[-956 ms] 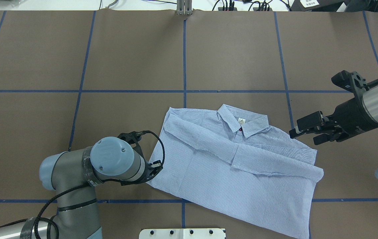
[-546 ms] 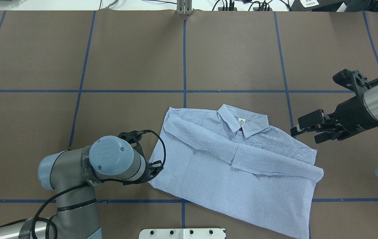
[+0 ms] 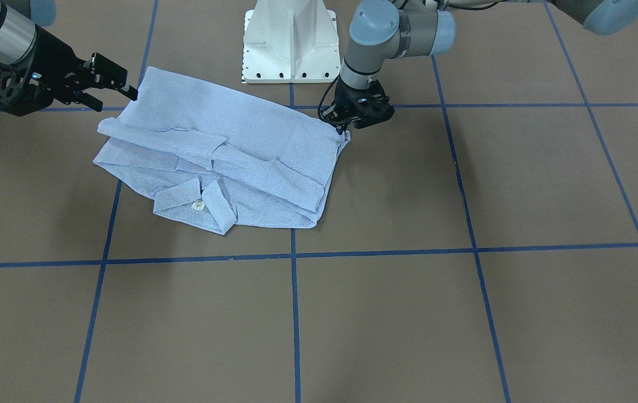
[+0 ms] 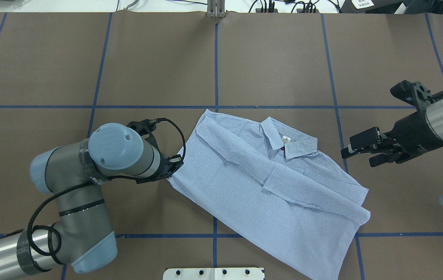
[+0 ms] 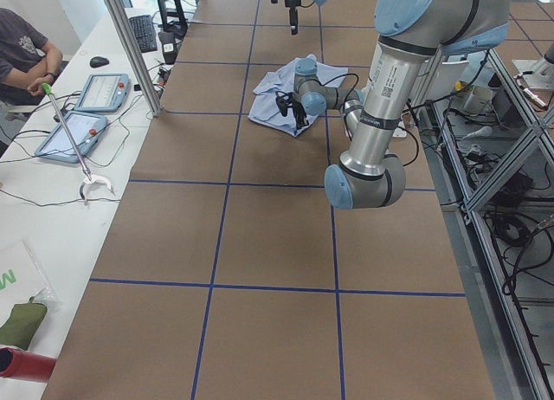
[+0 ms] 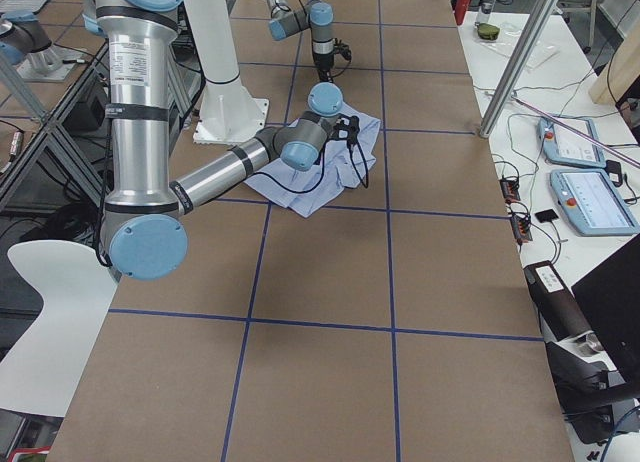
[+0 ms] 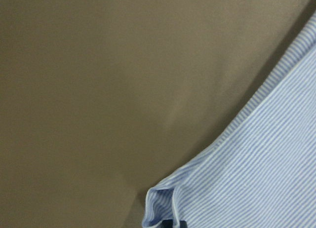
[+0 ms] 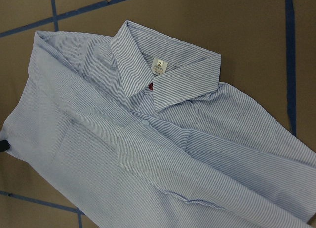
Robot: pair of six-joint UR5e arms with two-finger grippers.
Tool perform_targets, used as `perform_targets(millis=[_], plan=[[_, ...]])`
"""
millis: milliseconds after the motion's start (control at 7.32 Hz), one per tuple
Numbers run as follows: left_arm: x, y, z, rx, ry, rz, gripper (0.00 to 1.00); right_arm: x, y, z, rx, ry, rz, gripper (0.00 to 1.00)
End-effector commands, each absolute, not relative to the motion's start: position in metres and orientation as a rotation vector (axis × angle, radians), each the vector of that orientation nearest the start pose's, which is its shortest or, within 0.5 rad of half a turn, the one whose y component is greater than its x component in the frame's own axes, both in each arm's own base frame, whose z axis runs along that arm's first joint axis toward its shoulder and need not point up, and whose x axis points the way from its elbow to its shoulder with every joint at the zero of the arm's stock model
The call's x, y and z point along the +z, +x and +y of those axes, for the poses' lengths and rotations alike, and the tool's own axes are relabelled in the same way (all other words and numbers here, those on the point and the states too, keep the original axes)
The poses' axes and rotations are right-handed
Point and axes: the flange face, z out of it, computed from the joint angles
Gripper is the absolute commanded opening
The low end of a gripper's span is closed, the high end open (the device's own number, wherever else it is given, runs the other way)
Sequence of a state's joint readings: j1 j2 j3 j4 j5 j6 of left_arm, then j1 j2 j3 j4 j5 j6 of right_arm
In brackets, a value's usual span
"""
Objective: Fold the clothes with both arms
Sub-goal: 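Drag the corner with the left gripper away from the robot, rotating the shirt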
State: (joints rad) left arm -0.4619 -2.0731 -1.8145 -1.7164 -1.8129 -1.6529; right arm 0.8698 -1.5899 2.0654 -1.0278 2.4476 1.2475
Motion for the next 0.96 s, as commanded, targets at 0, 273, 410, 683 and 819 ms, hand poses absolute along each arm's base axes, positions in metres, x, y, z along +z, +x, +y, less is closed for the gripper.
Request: perform_targets(millis=[0, 273, 410, 683, 819], plan=[[0.237, 0.505, -0.455, -0.384, 0.053, 0.908, 0.00, 0.360, -0.245, -0.381, 0.033, -0.124, -1.218, 1.00], [0.225, 0.524, -0.525, -0.377, 0.129, 0.928, 0.00, 0.362, -0.245, -0.381, 0.035, -0.127, -1.215, 1.00], [0.231, 0.526, -0.553, -0.369, 0.198, 0.951, 0.00, 0.363, -0.245, -0.382, 0.037, -0.127, -1.214, 1.00], [0.232, 0.554, -0.606, -0.397, 0.289, 0.974, 0.00, 0.363, -0.245, -0.382, 0.038, -0.126, -1.214, 1.00], [0.235, 0.556, -0.624, -0.389, 0.319, 0.995, 0.00, 0.363, -0.245, -0.382, 0.038, -0.126, -1.214, 1.00]])
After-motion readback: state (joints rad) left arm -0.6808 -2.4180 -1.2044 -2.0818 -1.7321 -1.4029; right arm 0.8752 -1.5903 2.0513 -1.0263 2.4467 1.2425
